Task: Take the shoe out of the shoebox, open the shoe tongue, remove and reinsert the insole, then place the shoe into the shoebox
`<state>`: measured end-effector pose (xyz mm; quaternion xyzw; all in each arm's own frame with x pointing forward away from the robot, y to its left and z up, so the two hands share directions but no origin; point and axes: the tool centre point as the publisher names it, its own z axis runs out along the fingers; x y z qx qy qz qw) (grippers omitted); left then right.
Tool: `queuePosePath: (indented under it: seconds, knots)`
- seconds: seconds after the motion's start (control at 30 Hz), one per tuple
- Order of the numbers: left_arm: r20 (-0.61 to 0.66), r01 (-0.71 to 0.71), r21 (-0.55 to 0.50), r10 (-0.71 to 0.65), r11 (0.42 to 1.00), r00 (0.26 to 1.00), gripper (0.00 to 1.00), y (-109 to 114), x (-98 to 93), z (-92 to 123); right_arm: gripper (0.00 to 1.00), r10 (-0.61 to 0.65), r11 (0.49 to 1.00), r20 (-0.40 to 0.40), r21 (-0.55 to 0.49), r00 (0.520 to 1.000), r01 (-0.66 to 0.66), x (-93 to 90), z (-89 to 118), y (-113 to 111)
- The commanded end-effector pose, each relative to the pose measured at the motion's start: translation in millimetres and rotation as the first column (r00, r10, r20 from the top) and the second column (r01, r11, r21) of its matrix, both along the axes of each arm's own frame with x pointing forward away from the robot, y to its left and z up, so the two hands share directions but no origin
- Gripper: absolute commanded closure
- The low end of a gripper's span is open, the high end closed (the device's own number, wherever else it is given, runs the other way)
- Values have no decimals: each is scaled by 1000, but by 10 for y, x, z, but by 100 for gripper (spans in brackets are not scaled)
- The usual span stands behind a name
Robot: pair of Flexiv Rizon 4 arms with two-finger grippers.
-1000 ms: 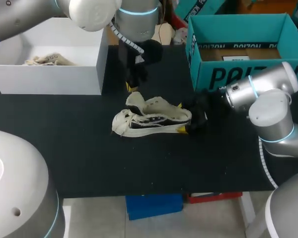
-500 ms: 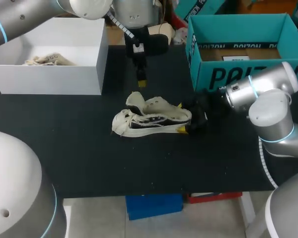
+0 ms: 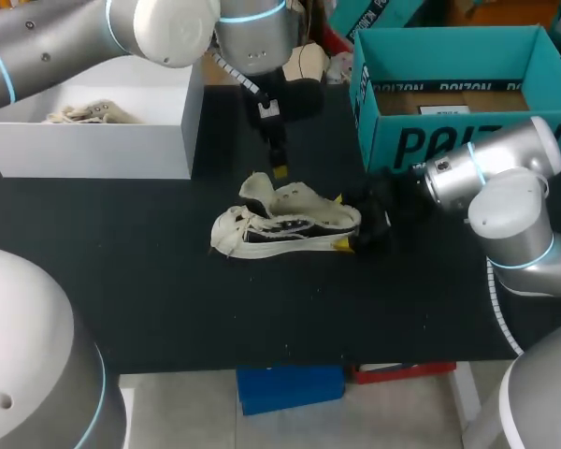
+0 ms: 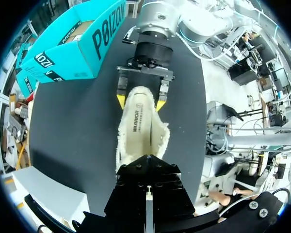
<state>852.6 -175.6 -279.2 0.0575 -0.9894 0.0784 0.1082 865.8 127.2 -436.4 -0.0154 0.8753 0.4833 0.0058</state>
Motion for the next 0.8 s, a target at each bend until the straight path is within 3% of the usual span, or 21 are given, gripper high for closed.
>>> queuePosePath:
  seconds: [0.03,0.6,0.8]
  knots:
    - [-46,10,3,-10,1000,999,100,-47,60,-78,100,-1,1000,-1,-1,1000,1,5,-20,-9]
    - [-38,-19,-1,19,1000,999,100,4,97,-117,100,-1,1000,-1,-1,1000,1,5,-20,-9]
    - [-26,75,-38,-76,996,997,100,-54,67,-208,100,-1,1000,-1,-1,1000,1,5,-20,-9]
